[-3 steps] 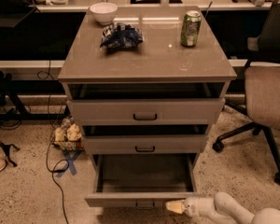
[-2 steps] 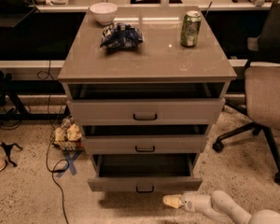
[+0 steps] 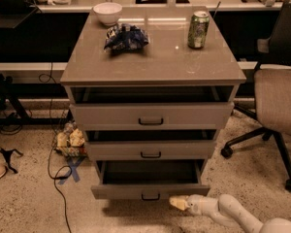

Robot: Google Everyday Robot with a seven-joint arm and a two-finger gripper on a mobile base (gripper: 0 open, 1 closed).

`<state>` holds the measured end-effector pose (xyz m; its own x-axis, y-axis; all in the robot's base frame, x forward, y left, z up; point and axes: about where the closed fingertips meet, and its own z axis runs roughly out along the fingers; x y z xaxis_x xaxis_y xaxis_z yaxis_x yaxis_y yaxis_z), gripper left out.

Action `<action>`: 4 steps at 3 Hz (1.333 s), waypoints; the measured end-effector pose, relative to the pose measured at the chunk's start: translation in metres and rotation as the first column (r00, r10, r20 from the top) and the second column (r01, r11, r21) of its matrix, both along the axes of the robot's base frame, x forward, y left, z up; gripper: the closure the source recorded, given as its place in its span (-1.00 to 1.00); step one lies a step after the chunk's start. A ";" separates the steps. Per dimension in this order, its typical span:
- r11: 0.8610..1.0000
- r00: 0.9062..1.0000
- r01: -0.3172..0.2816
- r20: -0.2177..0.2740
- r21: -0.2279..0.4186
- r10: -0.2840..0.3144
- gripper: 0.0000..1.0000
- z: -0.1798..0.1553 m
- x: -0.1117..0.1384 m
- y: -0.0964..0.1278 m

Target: Close bottom drawer

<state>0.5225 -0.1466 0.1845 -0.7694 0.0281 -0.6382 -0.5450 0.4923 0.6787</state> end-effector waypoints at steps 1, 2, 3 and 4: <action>0.997 0.990 0.076 0.119 -0.033 -0.072 1.00 0.011 0.048 -0.006; 0.996 0.988 0.087 0.132 -0.031 -0.082 1.00 0.012 0.055 -0.005; 0.995 0.980 0.100 0.172 -0.024 -0.095 1.00 0.017 0.081 -0.002; 0.993 0.964 0.120 0.241 -0.006 -0.115 1.00 0.025 0.130 0.008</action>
Offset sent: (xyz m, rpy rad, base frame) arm 0.1581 -0.0167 0.0317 -0.0515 -0.2979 -0.1843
